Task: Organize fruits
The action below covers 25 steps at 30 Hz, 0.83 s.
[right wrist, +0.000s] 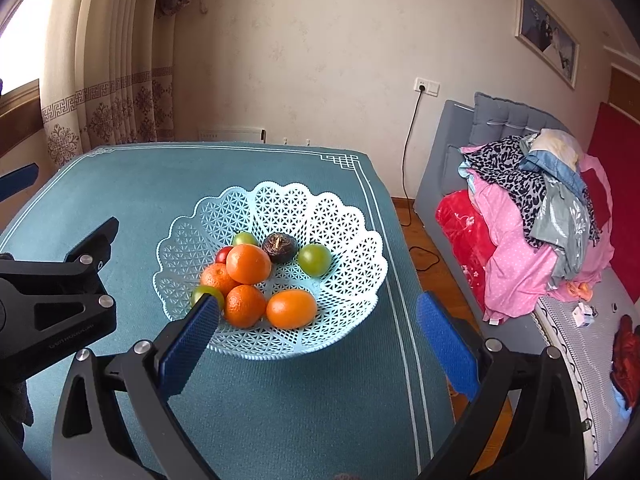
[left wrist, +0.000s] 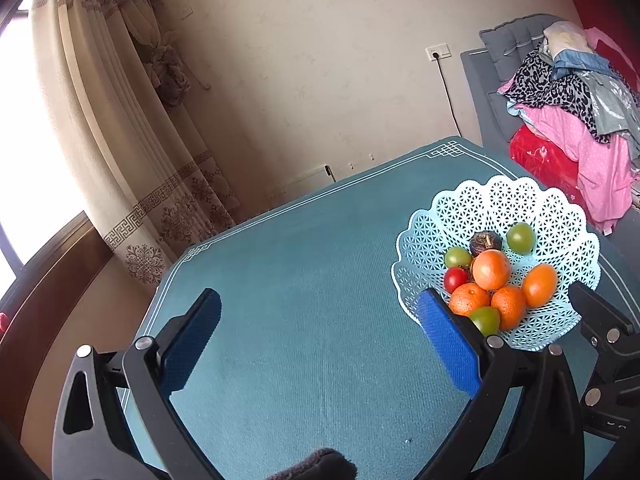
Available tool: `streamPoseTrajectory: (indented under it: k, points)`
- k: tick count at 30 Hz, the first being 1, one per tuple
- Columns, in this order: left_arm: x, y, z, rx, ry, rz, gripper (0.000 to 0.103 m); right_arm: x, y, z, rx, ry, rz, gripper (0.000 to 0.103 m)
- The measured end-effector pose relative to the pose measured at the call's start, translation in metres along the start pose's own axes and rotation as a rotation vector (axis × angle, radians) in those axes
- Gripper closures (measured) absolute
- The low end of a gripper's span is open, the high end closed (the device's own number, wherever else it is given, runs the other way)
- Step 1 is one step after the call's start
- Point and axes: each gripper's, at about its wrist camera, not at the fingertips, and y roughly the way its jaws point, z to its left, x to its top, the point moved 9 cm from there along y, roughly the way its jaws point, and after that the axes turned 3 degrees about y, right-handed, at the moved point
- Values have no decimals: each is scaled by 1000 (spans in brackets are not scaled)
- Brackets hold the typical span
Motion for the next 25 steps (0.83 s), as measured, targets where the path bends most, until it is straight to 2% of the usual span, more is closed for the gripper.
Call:
streamPoseTrajectory:
  k: [15, 21, 25]
  points:
    - [2, -5, -2, -7, 9, -12, 3, 1, -2, 0, 3, 2, -3, 5]
    - [-12, 3, 11, -12, -34, 51, 3, -1, -5, 12, 37, -7, -2, 5]
    - [-41, 14, 32, 9, -73, 116, 3, -9, -7, 39, 110, -8, 15, 5]
